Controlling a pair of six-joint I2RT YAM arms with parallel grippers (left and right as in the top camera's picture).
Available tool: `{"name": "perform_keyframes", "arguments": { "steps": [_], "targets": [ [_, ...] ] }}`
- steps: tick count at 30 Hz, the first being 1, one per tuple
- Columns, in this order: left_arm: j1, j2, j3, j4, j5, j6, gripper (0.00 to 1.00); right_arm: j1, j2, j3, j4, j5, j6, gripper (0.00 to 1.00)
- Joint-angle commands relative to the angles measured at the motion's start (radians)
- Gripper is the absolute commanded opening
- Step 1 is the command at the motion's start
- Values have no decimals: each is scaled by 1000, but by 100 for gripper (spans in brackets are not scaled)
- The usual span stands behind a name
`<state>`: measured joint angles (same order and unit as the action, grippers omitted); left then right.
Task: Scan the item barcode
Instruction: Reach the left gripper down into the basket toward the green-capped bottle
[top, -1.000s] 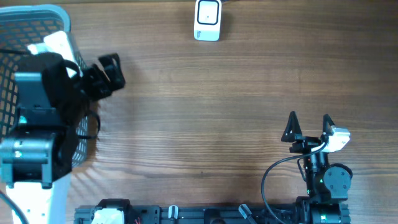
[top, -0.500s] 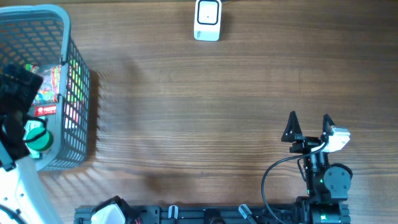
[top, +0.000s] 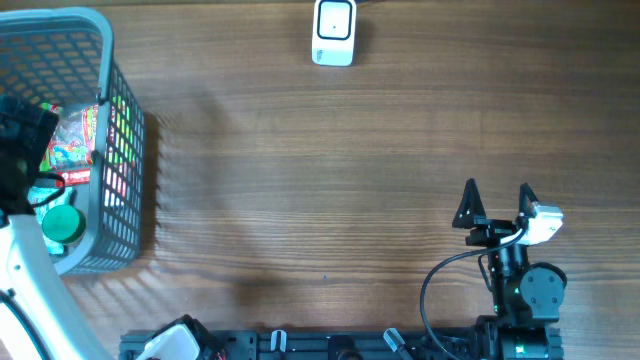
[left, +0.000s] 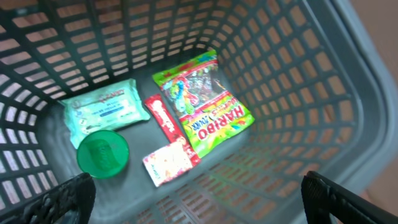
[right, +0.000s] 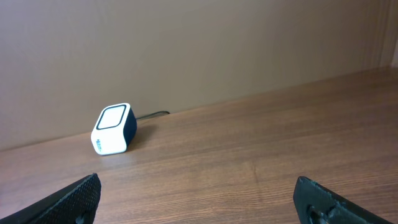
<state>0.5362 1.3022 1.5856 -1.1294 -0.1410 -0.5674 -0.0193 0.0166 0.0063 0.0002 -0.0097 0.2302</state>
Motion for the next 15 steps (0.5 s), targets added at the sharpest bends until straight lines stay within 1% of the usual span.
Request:
{"name": "perform_keyframes", "arguments": {
  "steps": [1, 6, 10, 15],
  "targets": [
    [6, 18, 5, 2, -119, -13, 100, 5, -3, -1, 6, 10, 8, 100],
    [5, 43, 5, -2, -133, -13, 100, 5, -3, -1, 6, 10, 8, 100],
    [6, 88, 5, -42, -140, 6, 100, 5, -3, -1, 6, 10, 8, 100],
    [48, 172, 4, -93, -159, -4, 100, 5, -3, -1, 6, 10, 8, 100]
  ]
}}
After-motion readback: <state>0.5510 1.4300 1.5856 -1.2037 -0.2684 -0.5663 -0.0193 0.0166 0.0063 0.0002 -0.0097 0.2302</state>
